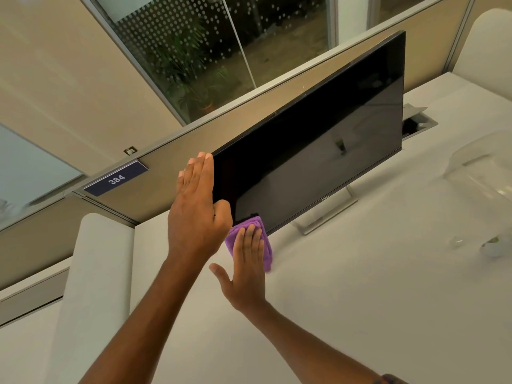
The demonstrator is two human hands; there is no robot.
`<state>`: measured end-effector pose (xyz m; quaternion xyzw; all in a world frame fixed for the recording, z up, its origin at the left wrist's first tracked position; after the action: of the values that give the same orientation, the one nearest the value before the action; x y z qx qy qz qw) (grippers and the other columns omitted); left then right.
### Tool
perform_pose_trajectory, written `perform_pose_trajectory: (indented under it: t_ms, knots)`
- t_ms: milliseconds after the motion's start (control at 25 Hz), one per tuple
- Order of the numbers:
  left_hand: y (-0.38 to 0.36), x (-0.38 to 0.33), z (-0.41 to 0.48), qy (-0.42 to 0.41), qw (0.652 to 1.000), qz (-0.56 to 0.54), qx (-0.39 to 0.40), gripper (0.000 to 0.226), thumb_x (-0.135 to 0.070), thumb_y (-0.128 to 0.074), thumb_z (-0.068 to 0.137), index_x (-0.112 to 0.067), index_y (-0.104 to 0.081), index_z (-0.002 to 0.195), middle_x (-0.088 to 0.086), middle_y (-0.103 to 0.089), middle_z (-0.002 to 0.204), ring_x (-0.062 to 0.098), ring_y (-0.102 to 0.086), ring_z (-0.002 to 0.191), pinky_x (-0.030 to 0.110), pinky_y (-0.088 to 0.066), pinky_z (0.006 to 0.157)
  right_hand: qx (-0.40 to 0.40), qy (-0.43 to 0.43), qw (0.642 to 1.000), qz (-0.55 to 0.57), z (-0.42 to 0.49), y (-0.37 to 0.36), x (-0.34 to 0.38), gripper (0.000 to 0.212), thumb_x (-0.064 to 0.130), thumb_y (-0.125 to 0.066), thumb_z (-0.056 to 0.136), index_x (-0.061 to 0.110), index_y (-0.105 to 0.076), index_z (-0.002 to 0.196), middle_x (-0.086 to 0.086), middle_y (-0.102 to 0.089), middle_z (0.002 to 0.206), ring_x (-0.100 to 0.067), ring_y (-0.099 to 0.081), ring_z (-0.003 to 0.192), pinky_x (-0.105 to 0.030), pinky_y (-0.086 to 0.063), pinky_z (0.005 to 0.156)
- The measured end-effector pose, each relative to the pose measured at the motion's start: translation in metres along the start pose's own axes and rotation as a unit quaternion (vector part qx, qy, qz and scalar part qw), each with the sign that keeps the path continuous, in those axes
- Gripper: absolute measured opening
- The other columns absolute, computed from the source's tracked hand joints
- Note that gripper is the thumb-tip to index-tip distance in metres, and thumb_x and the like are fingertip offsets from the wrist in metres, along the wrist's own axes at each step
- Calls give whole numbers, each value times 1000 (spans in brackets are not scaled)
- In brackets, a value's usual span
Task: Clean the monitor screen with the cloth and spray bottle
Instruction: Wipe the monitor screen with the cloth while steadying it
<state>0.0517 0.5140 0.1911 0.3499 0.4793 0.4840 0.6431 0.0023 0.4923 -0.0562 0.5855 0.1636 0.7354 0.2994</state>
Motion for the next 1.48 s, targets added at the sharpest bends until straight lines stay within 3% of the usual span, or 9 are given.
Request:
perform_pose_trajectory:
  t_ms: [160,320,560,760,920,1160,1240,1360,1480]
  knots:
    - [1,-3,5,16,1000,-25,-9,76,-34,-49,91,-24,-33,165,-1,-31,173,28,-25,162,52,-32,124,-39,70,996,-27,33,9,25,101,79,-42,99,15,-12,170,-5,-8,180,-30,-9,167,-44,-14,135]
    - [1,-5,16,14,999,-36,-3,73,-40,-47,91,-19,-39,160,3,-46,164,31,-44,151,56,-48,117,-91,200,974,-52,84,33,63,82,64,-43,107,17,-17,170,-4,-5,180,-31,-9,167,-47,-4,137]
    - [8,-14,22,-12,999,-33,-28,70,-33,-47,88,-17,-44,156,4,-53,158,29,-52,144,51,-54,109,-139,365,910,-143,146,82,77,67,51,-40,113,26,-16,170,3,-7,180,-25,-9,167,-46,2,136]
    - [5,-16,30,-41,998,-41,-22,65,-34,-49,87,-20,-45,150,2,-60,144,23,-60,119,34,-58,90,-144,400,893,-145,164,111,64,62,51,-43,112,33,-23,168,6,-15,177,-24,-13,166,-47,-5,135]
    - [-1,-14,32,-46,997,-54,-12,62,-34,-49,84,-23,-44,145,1,-57,128,19,-57,99,23,-52,65,-197,348,906,-138,190,151,39,64,44,-47,111,31,-21,168,6,-13,176,-24,-8,166,-51,-7,133]
    - [-6,-13,34,-42,996,-74,-1,63,-31,-48,84,-21,-40,147,6,-56,135,14,-48,69,19,-54,76,-240,253,925,-149,241,216,-20,61,36,-38,113,24,-12,168,1,-6,175,-29,-1,164,-55,-7,134]
    - [-7,-18,34,-48,995,-83,0,65,-30,-49,84,-22,-39,148,3,-54,139,15,-47,64,29,-61,71,-255,213,933,-140,259,243,-44,59,34,-31,115,22,-8,168,0,-3,176,-30,0,165,-57,-9,134]
    - [-11,-22,31,-49,996,-80,3,69,-27,-52,84,-22,-37,152,4,-50,147,27,-60,75,38,-63,64,-283,105,949,-86,285,288,-88,57,36,-18,117,17,-8,169,-5,-9,179,-33,-5,166,-56,-12,135]
    - [-18,-20,30,-39,997,-70,16,73,-25,-54,84,-23,-34,155,7,-47,155,50,-64,101,45,-66,73,-308,-21,951,-2,296,323,-136,64,45,-7,114,13,-15,169,-10,-18,178,-34,-13,166,-56,-19,133]
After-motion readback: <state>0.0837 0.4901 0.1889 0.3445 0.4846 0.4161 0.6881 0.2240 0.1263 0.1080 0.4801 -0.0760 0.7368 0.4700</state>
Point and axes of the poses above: each hand's wrist, its own z-axis towards the middle knuckle, its own y-axis out of the back of the hand, x = y × z, the point moved 10 cm from there along z, towards the middle knuckle
